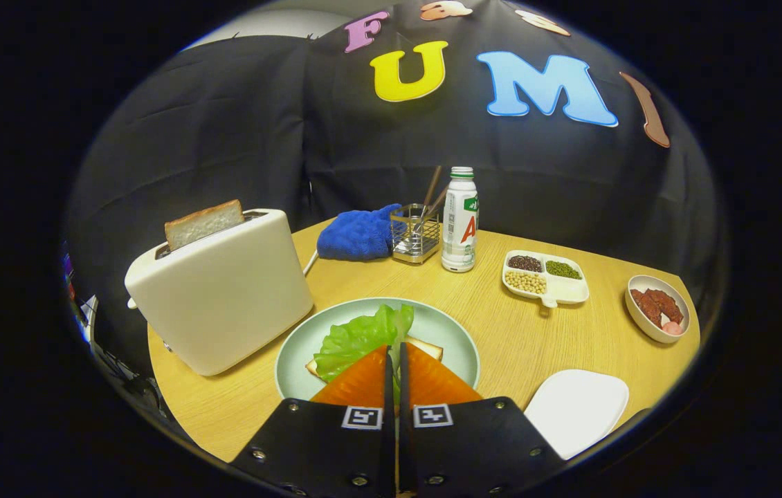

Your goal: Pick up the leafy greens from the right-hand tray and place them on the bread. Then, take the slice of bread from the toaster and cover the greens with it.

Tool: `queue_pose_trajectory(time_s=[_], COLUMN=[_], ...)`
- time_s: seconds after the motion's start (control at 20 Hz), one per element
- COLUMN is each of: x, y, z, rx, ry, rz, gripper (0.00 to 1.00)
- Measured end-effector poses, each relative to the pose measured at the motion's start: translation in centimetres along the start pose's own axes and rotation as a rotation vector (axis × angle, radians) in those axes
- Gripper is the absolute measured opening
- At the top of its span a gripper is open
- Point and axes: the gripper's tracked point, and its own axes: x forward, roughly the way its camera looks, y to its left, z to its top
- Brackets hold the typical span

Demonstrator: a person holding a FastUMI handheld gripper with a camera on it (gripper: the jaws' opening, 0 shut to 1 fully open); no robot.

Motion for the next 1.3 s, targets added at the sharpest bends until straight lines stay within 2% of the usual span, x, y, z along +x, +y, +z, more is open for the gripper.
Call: queue_pose_trajectory(time_s=[0.1,0.15,0.2,0.25,0.35,0.55,0.7,0.8,1.0,1.1,1.3], x=[0.1,-0.1,-0.4,-0.7,-1.3,-3.8,-6.7,-8.0,-9.7,-11.4,-12.6], y=[-1.5,-2.2,-2.8,-3.3,-3.9,-3.9,-4.2,-3.8,-1.2,-0.2,5.5], z=[0.0,0.1,0.3,0.5,0.8,2.9,4.2,5.0,5.2,4.5,6.6], rx=[-0.026,-0.036,-0.039,-0.044,-0.044,-0.006,0.080,0.101,0.109,0.121,0.053], ry=[-0.007,-0.015,-0.026,-0.042,-0.073,-0.196,-0.270,-0.301,-0.326,-0.306,-0.402], rz=[-0.076,-0.116,-0.156,-0.183,-0.228,-0.305,-0.443,-0.496,-0.489,-0.546,-0.430], gripper=[0.12,0.30,0.39,0.57,0.66,0.66,0.66,0.66,0.66,0.66,0.66])
